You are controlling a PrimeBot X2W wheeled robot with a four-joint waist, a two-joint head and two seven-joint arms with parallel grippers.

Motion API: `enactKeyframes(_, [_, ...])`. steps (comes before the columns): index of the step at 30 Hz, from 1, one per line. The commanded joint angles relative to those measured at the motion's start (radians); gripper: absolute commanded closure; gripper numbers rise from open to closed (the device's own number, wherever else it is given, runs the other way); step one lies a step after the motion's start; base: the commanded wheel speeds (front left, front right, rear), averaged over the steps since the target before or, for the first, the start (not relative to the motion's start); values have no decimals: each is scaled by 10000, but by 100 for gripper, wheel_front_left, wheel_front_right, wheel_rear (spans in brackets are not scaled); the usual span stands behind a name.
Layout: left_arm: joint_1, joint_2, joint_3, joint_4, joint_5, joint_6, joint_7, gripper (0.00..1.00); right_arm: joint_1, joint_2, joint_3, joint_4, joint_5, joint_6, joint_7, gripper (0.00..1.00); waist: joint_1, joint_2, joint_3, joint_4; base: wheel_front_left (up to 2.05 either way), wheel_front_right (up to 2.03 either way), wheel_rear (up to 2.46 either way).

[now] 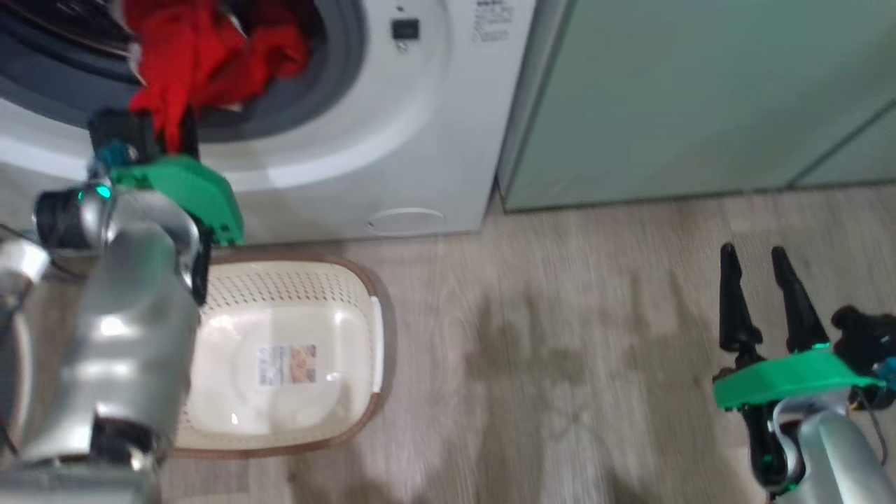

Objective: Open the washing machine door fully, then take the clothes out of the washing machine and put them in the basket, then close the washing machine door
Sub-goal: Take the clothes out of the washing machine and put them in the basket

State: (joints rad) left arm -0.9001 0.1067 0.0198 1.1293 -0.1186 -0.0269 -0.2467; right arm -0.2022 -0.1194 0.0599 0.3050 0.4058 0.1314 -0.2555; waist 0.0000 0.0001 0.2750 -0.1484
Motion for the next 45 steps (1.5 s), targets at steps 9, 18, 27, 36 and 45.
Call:
enactKeyframes(9, [3707, 190, 105, -3871, -101, -155, -94, 100, 558, -144, 352, -111, -87, -7, -63, 0, 0, -1, -1355, 714, 0, 0, 0])
enactKeyframes(18, [6902, -29, -354, -6021, -398, -459, 1805, 100, 695, -228, 489, -85, -70, -7, -63, 0, 0, -1, -1481, 869, 0, 0, 0])
enactKeyframes(27, [7133, 194, -696, -5708, -712, -774, 2676, 100, 389, -496, 555, -199, -10, -7, -63, 0, 0, -1, -905, 828, 0, 0, 0])
enactKeyframes(36, [4915, 98, -839, -2512, -984, -895, 1755, 100, -57, -736, 492, -399, 29, -7, -63, 0, 0, -1, 277, 543, 0, 0, 0])
enactKeyframes(45, [2571, 15, -1194, 768, -1298, -1015, 1865, 100, -578, -1007, 68, -801, 69, -7, -63, 0, 0, -1, 1803, 300, 0, 0, 0])
